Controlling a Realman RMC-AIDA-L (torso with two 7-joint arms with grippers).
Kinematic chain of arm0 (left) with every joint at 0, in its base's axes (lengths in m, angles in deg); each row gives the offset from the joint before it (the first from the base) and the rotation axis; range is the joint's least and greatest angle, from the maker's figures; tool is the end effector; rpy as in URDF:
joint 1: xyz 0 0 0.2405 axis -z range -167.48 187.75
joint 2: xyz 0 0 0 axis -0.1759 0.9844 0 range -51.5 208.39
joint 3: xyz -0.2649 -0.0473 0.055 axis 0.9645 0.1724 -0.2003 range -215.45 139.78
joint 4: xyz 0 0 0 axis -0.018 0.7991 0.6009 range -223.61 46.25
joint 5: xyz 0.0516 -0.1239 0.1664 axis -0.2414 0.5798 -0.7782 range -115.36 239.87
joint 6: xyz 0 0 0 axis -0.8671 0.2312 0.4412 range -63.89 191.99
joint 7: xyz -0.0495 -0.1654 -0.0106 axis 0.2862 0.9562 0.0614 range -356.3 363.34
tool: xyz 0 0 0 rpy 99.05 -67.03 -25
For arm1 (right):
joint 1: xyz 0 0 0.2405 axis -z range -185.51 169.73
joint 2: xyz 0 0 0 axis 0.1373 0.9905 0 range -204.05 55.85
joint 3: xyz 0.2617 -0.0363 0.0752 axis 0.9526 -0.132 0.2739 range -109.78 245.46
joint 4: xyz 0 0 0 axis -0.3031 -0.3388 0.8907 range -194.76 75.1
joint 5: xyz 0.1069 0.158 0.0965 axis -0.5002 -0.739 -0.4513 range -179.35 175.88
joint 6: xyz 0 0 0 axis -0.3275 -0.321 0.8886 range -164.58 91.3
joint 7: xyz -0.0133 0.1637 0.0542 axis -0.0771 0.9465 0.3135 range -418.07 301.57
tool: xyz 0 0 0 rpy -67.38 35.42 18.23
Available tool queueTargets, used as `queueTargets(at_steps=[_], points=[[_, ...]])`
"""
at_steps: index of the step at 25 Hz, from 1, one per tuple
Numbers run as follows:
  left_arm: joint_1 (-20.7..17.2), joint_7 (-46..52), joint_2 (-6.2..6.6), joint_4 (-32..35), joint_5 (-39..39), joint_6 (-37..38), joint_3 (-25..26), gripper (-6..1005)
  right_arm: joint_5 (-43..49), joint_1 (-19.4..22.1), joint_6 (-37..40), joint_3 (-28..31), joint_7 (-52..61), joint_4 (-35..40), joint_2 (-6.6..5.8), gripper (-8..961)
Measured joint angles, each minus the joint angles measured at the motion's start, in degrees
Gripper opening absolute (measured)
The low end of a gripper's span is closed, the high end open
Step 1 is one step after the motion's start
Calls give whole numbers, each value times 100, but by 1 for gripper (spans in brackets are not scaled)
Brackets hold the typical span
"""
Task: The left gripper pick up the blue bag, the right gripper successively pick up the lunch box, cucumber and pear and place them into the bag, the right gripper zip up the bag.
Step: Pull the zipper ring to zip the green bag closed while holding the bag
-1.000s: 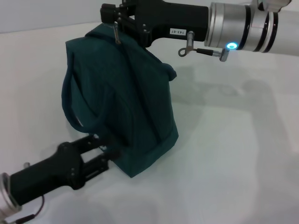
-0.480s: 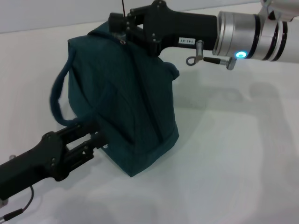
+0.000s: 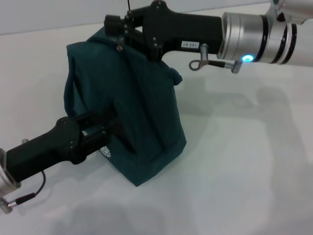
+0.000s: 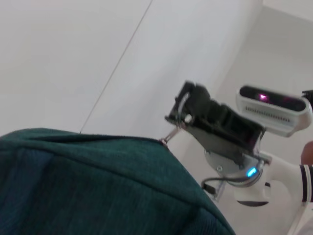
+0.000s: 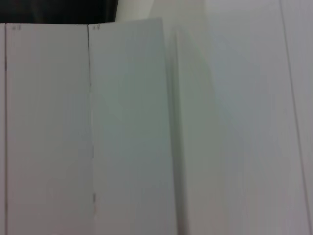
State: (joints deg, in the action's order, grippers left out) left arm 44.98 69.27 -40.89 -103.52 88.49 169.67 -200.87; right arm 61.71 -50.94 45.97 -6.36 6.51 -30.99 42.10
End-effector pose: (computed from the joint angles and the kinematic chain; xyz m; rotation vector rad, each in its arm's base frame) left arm -0.2519 0.2973 -0.0580 -2.6141 -0.8275 -1.3043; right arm 0.1123 0.4004 -0.0440 -2.6489 0.0982 1.2671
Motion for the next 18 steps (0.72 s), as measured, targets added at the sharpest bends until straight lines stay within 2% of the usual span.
queueTargets(at_steps=[7, 12, 18], points=[[3, -20, -15, 49, -30, -16, 0, 512, -39, -223, -532, -40, -77, -64, -8, 11], [-93, -24, -20, 150, -13, -9, 0, 512, -307, -422, -1015, -363, 99, -89, 0, 11], [-140, 5, -33, 491, 145, -72, 0, 511, -368, -524, -1247, -636, 170, -134, -1, 11]])
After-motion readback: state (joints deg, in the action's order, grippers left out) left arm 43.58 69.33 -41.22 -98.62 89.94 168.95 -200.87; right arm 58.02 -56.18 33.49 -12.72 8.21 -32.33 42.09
